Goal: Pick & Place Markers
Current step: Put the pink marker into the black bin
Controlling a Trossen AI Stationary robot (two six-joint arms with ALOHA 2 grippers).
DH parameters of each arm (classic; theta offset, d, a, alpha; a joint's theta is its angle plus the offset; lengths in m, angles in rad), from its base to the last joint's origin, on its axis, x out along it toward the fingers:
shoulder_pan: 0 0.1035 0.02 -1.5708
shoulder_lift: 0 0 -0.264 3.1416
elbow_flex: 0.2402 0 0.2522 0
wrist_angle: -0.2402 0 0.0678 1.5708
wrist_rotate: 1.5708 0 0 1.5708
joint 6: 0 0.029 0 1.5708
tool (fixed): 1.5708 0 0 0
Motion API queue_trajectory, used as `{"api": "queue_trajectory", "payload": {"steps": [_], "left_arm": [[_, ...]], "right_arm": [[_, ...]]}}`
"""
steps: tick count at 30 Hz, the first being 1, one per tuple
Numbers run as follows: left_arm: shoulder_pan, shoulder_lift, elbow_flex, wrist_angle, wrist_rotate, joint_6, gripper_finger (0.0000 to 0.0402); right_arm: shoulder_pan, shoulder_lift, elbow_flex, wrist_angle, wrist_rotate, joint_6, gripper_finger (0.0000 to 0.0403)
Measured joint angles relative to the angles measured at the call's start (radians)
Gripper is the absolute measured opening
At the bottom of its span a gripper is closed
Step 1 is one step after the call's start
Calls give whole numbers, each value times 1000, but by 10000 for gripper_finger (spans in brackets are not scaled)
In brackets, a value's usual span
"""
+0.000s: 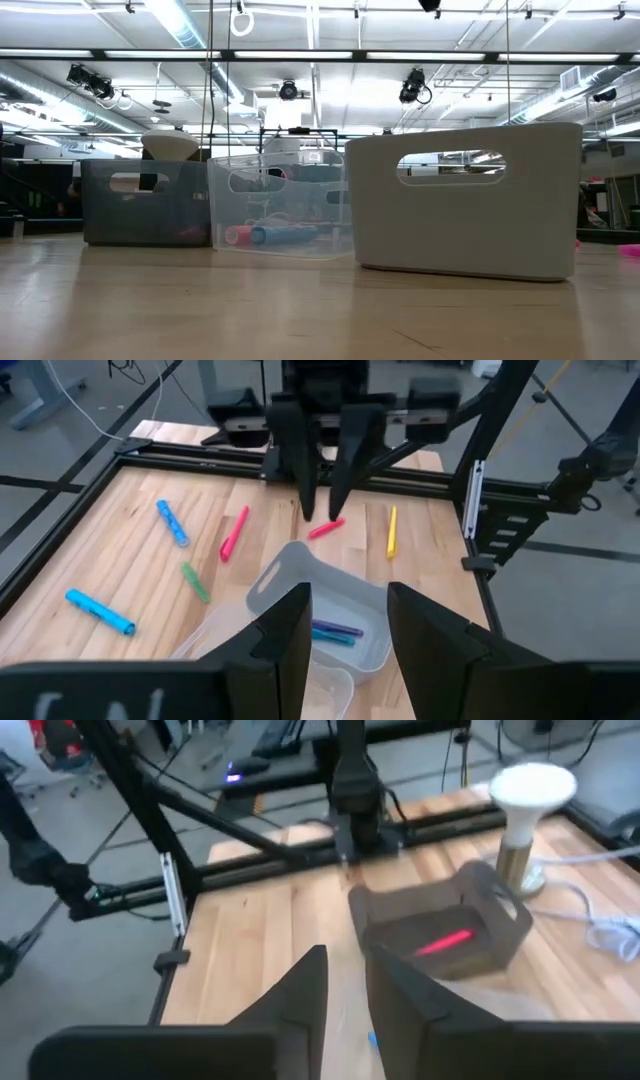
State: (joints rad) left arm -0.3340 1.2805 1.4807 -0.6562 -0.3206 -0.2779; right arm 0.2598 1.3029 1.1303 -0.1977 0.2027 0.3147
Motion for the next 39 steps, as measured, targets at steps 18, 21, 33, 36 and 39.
{"api": "queue_trajectory", "payload": {"steps": [18, 21, 33, 36, 39], "left_arm": [[0, 0, 0, 19, -24, 30, 138], [0, 0, 0, 19, -23, 29, 138], [1, 3, 0, 18, -92, 27, 138], [1, 3, 0, 18, -105, 27, 138], [1, 3, 0, 18, -105, 27, 138]], "right_arm": [[-200, -164, 0, -670, -218, -284, 146], [-259, -198, 0, -805, -222, -367, 146], [-482, -236, 0, -1144, -214, -634, 146], [-535, -236, 0, -1160, -211, -688, 146], [-584, -236, 0, -1159, -212, -716, 146]]}}
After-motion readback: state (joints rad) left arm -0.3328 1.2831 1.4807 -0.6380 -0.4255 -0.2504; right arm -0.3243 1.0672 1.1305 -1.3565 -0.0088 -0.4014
